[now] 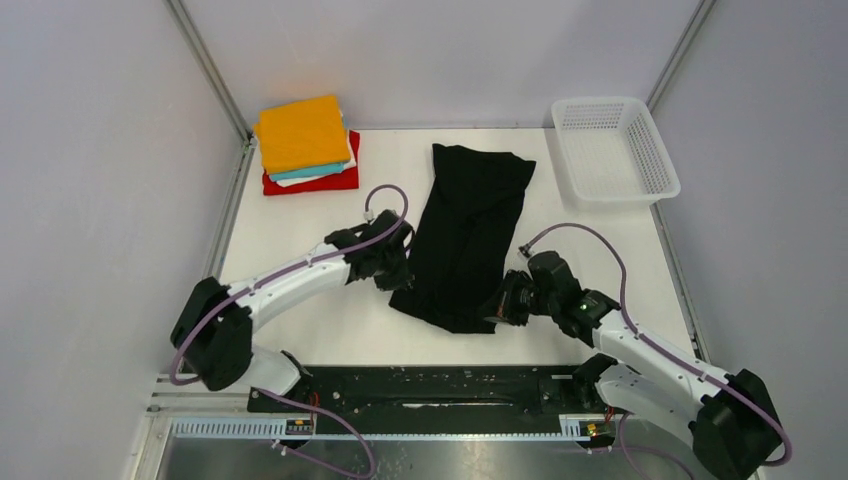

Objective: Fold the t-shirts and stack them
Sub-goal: Fold the folded rectangular tshirt in 1/3 of the way

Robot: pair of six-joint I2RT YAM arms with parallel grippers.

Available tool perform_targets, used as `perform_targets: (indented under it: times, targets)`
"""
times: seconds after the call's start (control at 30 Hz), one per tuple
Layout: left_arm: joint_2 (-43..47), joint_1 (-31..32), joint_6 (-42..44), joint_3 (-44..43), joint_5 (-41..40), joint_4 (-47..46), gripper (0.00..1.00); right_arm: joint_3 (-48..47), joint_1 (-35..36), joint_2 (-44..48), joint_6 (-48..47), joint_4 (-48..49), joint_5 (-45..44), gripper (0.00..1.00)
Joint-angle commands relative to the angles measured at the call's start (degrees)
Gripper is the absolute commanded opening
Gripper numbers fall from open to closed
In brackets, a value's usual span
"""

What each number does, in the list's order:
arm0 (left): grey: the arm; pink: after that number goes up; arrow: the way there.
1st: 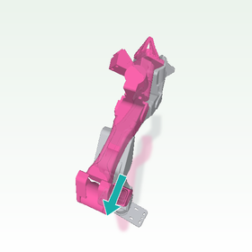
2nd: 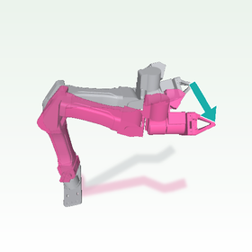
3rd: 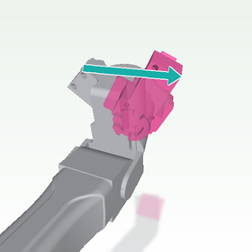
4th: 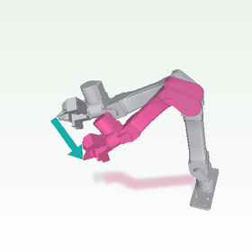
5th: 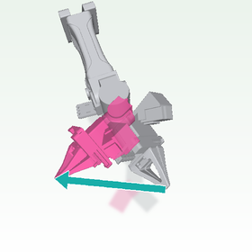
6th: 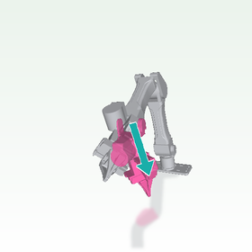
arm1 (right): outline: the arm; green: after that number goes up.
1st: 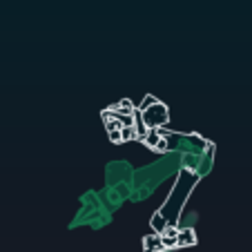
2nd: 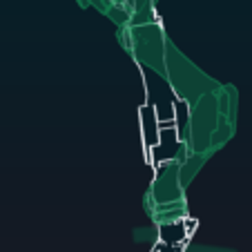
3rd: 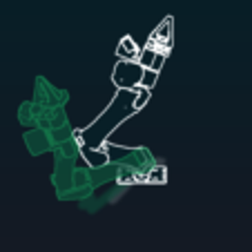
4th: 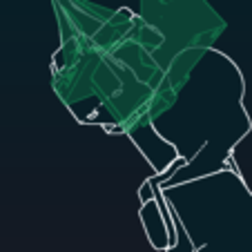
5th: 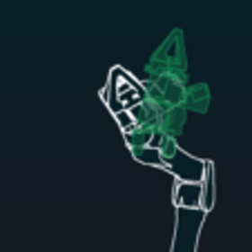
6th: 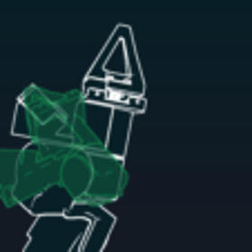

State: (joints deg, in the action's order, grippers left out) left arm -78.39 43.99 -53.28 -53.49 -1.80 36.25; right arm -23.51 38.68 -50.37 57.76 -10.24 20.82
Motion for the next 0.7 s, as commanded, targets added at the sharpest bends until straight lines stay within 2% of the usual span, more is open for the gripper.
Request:
perform_targets:
  times: [0.0, 0.3, 0.67]
  targets:
    - [-6.73, -3.64, 4.01, -9.71, -0.94, -0.57, 0.0, -6.29, -7.46, -4.19, -6.2, 0.97, 2.54, 0.0]
    - [-20.68, -9.44, 8.11, -25.2, -0.2, 0.95, 0.0, -15.78, -19.19, -18.9, -11.8, 3.37, 6.62, 0.0]
    - [-34.49, -12.43, 12.33, -41.84, 0.11, 3.14, 0.0, -23.37, -26.19, -33.01, -13.3, 9.62, 11.48, 0.0]
